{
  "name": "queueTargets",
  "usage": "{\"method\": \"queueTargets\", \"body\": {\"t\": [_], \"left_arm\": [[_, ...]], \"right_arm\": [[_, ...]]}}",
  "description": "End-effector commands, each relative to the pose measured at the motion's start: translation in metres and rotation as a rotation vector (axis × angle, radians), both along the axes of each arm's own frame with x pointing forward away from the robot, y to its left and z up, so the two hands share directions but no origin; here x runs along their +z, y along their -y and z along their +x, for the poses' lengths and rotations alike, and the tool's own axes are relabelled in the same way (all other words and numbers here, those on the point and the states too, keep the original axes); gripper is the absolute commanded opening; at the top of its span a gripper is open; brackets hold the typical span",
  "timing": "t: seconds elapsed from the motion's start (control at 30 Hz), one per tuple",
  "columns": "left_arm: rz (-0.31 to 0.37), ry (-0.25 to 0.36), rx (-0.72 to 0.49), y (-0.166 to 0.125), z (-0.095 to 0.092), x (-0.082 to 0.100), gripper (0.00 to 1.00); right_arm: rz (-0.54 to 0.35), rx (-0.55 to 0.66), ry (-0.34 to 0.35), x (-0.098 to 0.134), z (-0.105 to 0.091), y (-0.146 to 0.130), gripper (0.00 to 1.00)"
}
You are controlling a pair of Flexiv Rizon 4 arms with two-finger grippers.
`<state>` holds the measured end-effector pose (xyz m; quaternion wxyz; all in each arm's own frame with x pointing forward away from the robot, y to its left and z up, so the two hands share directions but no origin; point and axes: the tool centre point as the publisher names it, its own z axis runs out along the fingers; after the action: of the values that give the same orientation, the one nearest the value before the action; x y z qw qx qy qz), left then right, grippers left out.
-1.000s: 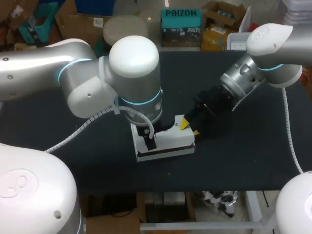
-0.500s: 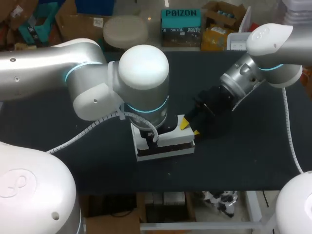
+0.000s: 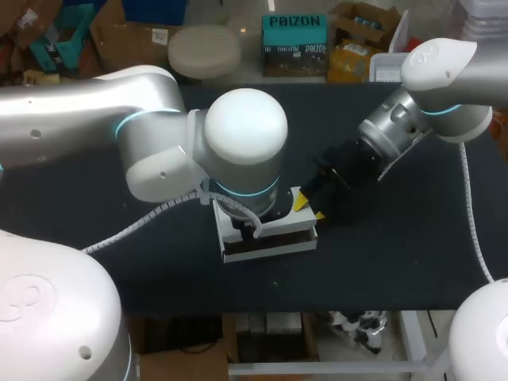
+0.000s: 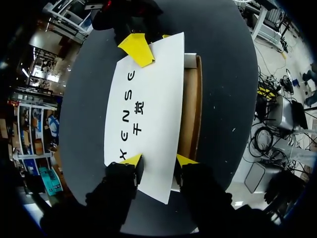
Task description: Assemble the packaging by folding the flat box into shape, placing the metal phone stand inside, and closing the box properly
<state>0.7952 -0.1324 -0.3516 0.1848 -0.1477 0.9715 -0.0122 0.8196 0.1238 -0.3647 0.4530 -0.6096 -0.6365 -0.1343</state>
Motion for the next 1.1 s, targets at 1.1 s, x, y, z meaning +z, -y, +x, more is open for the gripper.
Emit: {"method": "queueTargets", "body": {"t": [1.1], "left_arm": [[-0.002,0.007,0.004,0.0016,-0.0016,-0.0041,0.38]], "right_arm": [[-0.021,0.007,0.019,0.0048,-0.0017,0.0042,0.45]]}}
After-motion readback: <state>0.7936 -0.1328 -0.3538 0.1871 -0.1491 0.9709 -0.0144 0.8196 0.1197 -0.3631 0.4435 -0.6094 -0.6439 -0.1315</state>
